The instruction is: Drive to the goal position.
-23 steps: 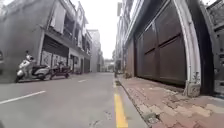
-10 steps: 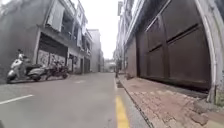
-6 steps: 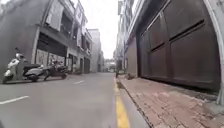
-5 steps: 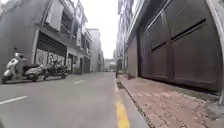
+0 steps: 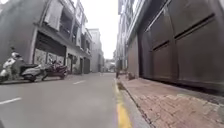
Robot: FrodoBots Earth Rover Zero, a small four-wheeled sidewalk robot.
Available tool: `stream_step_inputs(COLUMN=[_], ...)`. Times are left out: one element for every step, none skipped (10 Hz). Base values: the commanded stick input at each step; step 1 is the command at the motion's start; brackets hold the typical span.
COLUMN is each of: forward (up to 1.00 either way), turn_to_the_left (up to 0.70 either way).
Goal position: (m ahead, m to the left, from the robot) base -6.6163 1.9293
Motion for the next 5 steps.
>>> stream_step_inputs(forward=[0.47, 0.47, 0.47, 0.47, 0.47], turn_to_the_left=[-0.13, -0.45, -0.38, -0.19, 0.01])
